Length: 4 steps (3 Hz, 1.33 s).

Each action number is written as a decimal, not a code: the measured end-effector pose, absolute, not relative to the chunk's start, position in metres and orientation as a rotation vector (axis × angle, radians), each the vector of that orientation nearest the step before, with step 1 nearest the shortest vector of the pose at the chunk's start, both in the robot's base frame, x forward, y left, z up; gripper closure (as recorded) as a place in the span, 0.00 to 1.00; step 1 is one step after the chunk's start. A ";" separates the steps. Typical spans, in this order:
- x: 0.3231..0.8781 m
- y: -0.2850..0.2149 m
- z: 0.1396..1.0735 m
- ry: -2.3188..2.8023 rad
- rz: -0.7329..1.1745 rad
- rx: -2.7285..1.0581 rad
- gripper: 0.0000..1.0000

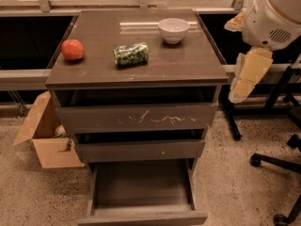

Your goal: Place green can into bottom drawer

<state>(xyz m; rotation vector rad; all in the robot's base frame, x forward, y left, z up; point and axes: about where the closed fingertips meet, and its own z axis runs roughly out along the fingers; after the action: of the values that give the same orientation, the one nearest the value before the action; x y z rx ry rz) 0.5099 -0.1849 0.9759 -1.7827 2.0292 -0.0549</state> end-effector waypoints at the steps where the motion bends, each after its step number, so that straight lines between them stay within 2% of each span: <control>1: 0.533 -0.155 0.972 1.925 -0.010 -1.846 0.00; 4: 0.618 -0.009 0.950 1.593 0.170 -1.935 0.00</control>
Offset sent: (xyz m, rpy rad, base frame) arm 0.1040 0.1563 -0.0029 0.1175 -0.1039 0.4149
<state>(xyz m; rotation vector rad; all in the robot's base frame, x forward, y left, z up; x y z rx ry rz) 0.6182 -0.0088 0.9503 -1.9352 1.5934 0.1701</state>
